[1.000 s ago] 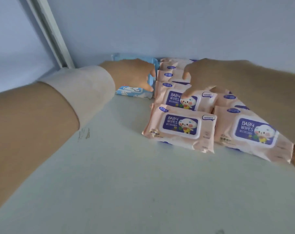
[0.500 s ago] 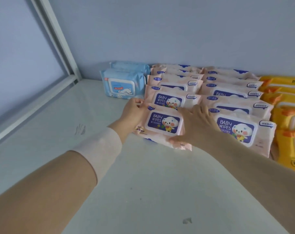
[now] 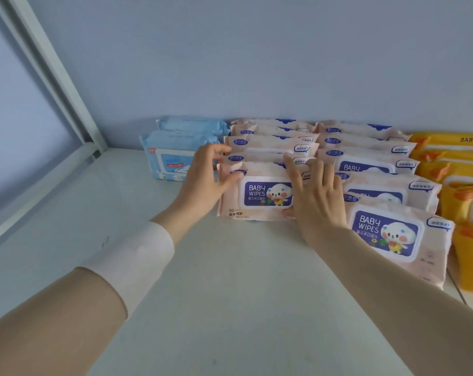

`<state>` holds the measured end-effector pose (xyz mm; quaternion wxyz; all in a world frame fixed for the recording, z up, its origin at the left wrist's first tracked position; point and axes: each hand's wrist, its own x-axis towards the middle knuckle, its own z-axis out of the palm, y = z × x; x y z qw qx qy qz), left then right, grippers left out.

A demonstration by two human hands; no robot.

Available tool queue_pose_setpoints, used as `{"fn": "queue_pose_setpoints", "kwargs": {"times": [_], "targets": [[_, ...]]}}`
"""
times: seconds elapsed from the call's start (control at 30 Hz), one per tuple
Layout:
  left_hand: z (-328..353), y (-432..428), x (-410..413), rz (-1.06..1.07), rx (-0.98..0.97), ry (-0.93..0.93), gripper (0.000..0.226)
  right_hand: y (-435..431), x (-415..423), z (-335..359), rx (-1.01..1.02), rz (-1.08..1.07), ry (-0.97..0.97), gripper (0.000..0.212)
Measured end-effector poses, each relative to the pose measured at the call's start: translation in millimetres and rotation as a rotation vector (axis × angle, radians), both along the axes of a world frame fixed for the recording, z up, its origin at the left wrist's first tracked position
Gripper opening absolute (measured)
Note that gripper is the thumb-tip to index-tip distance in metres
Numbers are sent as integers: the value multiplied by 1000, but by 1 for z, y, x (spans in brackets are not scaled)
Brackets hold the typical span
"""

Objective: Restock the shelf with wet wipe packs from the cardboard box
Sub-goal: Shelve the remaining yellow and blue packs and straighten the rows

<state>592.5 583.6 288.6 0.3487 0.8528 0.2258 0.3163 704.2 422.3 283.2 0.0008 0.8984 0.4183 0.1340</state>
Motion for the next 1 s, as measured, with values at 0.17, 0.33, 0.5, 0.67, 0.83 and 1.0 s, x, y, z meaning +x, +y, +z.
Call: {"fn": "queue_pose_setpoints", "kwargs": {"times": [0.17,0.33,0.5,0.67,0.83,1.0], "targets": [[17,5,2,-201,592,503,88,-4,2,2,34,8,103,107],[18,1,14,-198,694,574,80,-9,2,13,-11,-71,219,119],[20,4,18,-191,752,480,65,2,6,4,69,-70,130,95],[13,12,22,-161,820,456,63,17,11,-9,181,-44,-46,65],[20,9,18,-177,824,490,69,10,18,2,71,29,152,98],[34,10,13,-186,732,651,102,-3,16,24,91,-3,385,121]]}}
